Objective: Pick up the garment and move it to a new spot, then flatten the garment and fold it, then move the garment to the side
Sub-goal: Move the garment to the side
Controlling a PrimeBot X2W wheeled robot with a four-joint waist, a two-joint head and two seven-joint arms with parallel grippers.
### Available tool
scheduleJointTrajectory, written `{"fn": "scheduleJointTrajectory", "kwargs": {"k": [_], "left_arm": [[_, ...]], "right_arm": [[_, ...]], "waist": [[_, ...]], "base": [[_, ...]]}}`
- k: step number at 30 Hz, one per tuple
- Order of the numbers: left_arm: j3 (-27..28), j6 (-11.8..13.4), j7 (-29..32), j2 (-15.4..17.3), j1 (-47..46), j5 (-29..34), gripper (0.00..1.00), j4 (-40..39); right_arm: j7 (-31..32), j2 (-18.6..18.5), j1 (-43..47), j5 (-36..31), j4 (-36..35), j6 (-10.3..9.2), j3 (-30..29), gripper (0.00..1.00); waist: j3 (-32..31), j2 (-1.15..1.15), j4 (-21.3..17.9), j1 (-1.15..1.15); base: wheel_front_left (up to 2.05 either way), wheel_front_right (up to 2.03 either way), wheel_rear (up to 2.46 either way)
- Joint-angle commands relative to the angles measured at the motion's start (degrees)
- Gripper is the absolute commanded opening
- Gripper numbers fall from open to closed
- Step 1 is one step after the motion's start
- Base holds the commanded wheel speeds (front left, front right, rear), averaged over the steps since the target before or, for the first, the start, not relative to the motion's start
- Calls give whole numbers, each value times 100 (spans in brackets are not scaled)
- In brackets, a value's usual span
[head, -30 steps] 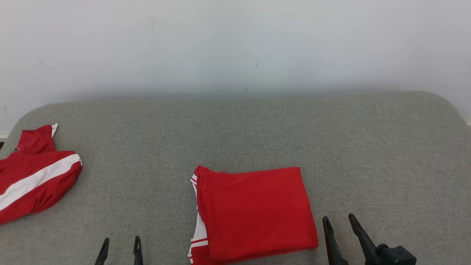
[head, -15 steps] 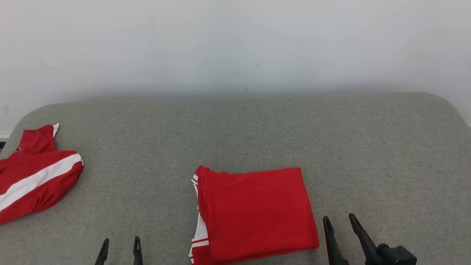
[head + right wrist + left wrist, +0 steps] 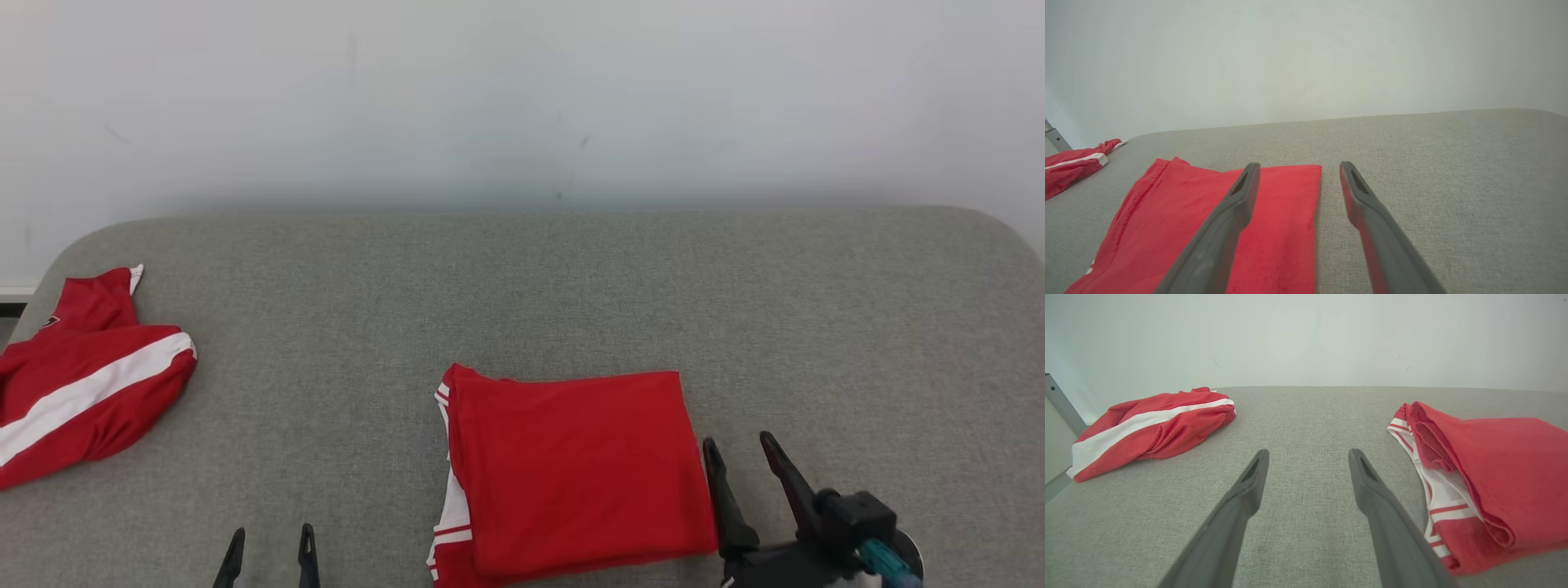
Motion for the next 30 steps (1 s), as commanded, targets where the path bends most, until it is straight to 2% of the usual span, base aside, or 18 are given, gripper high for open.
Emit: {"fn": "scheduleJointTrajectory", "kwargs": {"k": [1,3,16,23,24,26,30], "left_arm": [[-34,-11,-18,-7,-44,-61,100,4],[-47,-13,-18,-8,-50,-64,100,5],[-197,6,-18,-8,-232,-114,100,31],[-171,-22,-18,-8,-319,-105,100,63],[-168,-23,-18,-7,-323,-109,100,67],[-165,-24,-18,-7,-317,-120,100,77],[-186,-6,-18,-7,-330,-161,100,73]], "right_arm": [[-2,-74,-244,-22,271,-14,71,100],[-3,-83,-358,-9,431,-14,79,100],[-1,-127,-1694,54,2807,-14,206,100],[-1,-62,-2198,286,3730,-14,432,100],[-1,-49,-2248,358,3841,-14,485,48],[2,-25,-2319,476,3997,-14,629,0],[0,-120,-2507,662,4033,-14,824,0]], "waist": [[34,0,61,0],[44,0,84,0],[371,0,340,0],[471,0,352,0],[473,0,352,0],[467,0,348,0],[473,0,343,0]], "base": [[0,0,0],[0,0,0],[0,0,0],[0,0,0],[0,0,0],[0,0,0],[0,0,0]]}}
